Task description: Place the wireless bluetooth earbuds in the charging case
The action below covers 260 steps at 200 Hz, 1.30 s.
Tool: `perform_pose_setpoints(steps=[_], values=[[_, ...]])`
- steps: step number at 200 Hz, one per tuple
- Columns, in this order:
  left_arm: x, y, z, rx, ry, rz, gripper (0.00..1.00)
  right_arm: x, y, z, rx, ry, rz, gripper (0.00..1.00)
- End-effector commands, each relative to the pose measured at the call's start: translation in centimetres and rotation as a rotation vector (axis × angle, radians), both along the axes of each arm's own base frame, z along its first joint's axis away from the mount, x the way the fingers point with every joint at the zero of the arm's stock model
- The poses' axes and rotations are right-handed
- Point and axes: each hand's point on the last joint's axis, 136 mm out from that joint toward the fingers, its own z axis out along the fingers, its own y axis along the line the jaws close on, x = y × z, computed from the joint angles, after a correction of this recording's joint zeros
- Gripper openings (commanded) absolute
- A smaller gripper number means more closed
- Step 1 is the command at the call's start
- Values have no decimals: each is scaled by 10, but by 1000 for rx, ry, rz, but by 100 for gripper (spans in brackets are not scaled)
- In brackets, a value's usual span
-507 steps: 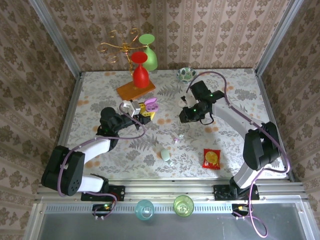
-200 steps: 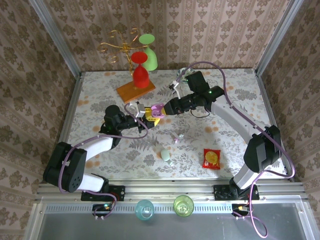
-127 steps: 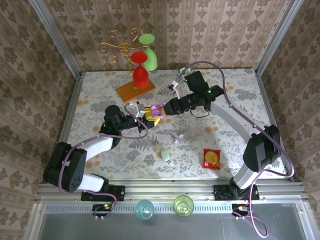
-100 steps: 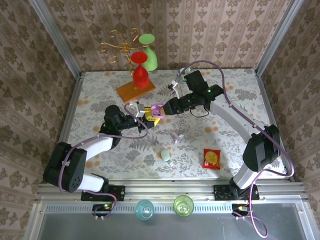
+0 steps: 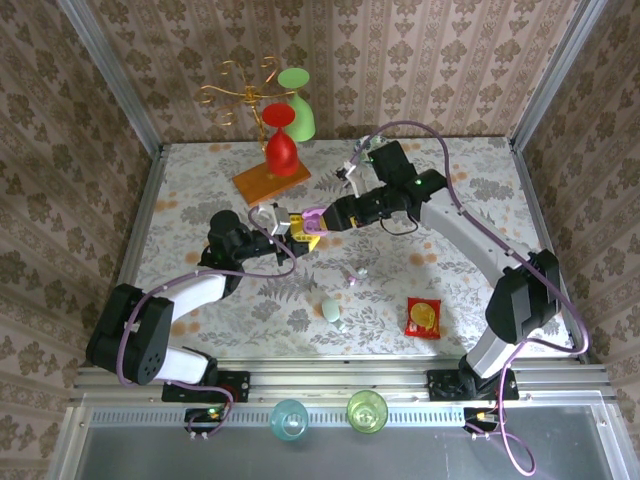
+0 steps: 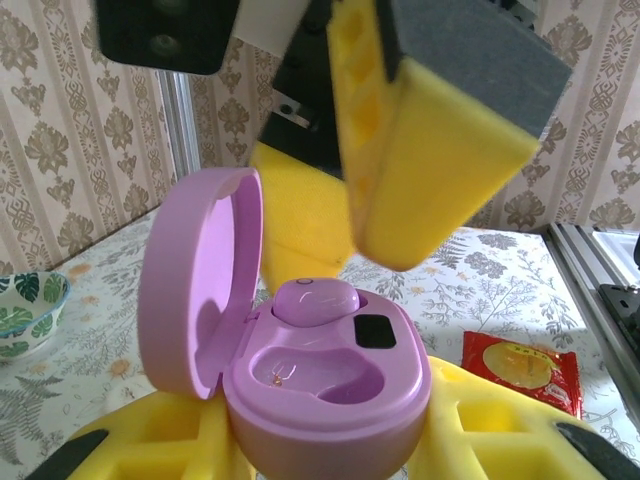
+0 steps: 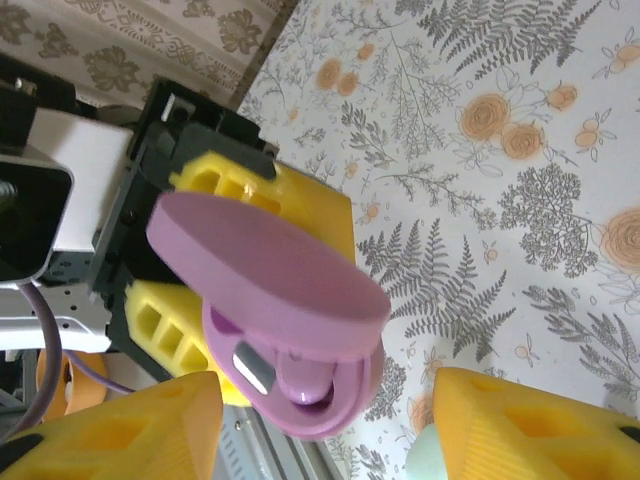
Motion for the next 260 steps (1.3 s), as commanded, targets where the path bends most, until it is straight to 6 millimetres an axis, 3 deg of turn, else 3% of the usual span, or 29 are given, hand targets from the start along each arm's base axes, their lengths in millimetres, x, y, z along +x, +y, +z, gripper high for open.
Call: perform_pose_setpoints(steps=[1,14,34,66,104,138,190,224,260], values=[[1,5,13,-30,-89,15,26,-7,-11,26,55,-136,-10,63],[1,7,14,-34,-113,21,25,-6,-17,32,85,-182,-38,65],[-2,9,14,-31,-159,21,25,-3,-33,24,84,-195,-119,65],[-8,10,16,-33,-227,3,24,12,-65,-18,-71,-98,-308,65],[-17,9,23,-56,-288,-56,25,11,-89,-91,-302,138,-434,63],[-18,6,28,-85,-295,-108,25,1,-83,-132,-401,227,-450,62],[-13,5,30,-86,-286,-121,25,-19,-64,-176,-525,299,-437,52],[-12,5,31,-87,-277,-122,25,-29,-50,-194,-563,320,-379,45],[-12,6,29,-87,-262,-120,25,-31,-44,-207,-570,329,-320,45]])
